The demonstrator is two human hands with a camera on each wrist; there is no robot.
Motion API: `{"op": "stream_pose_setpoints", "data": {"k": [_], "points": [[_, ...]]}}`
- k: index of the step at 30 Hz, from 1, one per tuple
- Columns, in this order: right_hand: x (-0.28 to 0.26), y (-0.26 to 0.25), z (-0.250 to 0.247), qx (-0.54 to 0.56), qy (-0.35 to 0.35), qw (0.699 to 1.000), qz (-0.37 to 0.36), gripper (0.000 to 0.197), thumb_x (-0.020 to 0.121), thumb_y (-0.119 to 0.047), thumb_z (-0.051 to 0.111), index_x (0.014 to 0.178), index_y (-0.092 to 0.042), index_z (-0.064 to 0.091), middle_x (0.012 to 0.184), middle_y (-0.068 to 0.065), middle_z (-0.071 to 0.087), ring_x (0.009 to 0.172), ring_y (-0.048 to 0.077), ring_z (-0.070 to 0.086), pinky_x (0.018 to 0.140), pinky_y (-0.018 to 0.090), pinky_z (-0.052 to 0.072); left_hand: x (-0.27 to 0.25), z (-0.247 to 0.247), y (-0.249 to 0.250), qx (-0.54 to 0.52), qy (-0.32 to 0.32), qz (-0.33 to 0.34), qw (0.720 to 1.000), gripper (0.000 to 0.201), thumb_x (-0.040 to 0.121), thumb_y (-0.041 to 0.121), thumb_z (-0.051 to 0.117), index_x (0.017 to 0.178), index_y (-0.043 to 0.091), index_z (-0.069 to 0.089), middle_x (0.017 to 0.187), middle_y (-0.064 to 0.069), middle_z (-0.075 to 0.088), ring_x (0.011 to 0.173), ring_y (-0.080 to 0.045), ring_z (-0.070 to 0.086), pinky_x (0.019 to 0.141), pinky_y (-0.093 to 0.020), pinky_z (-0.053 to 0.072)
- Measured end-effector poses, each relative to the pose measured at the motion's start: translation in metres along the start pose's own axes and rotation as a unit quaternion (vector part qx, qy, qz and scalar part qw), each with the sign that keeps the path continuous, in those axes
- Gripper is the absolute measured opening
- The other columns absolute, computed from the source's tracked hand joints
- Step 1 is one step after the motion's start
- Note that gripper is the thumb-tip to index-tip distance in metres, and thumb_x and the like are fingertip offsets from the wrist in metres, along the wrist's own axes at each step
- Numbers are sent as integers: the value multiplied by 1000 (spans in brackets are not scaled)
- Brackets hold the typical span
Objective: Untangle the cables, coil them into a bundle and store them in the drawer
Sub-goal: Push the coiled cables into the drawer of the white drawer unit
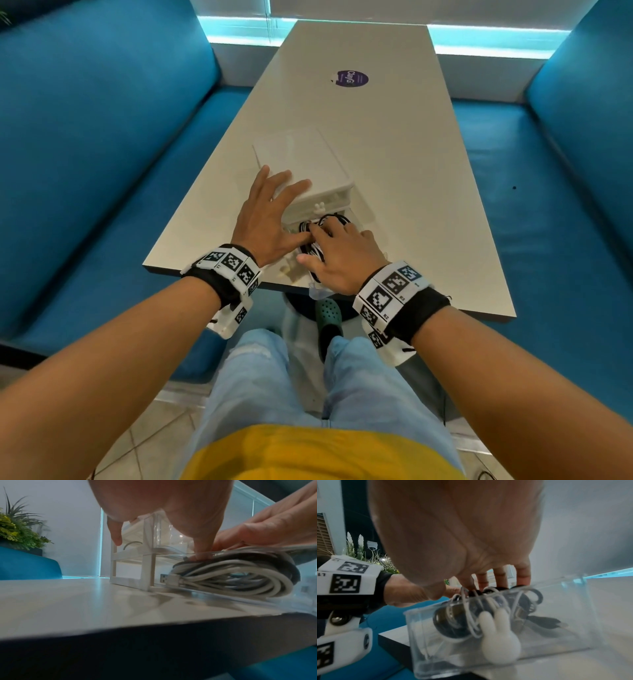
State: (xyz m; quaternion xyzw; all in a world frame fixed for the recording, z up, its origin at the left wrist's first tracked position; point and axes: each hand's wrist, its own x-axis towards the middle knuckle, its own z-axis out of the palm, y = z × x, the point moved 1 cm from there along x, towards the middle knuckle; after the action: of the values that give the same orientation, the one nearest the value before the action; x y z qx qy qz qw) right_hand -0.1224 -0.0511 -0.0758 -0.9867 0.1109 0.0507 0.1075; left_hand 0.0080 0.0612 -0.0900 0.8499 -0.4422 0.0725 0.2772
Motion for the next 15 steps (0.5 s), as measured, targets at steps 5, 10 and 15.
{"op": "stream_pose_setpoints", "data": {"k": [5,10,15], "points": [[6,-7,-3,-9,-6,1000,16,59,94,-62,31,139,-25,38,140,2,36,127,30,39,102,51,32,0,2,-2,3,-3,-11,1000,83,68,61,67,142,38,38,152,-1,32,148,-23,5,106,-54,35],[1,3,-5,32,0,999,-13,58,93,-59,40,142,-29,33,140,2,39,125,27,43,101,50,36,0,2,-3,7,0,-3,1000,84,69,56,73,142,36,38,151,-3,33,148,-25,6,104,-56,37],[1,-1,-4,18,11,1000,-2,58,95,-57,35,142,-24,34,139,1,40,124,27,44,99,50,38,-1,2,-1,1,5,-6,1000,85,66,71,58,141,36,40,150,-3,34,147,-27,9,106,-57,36]]}}
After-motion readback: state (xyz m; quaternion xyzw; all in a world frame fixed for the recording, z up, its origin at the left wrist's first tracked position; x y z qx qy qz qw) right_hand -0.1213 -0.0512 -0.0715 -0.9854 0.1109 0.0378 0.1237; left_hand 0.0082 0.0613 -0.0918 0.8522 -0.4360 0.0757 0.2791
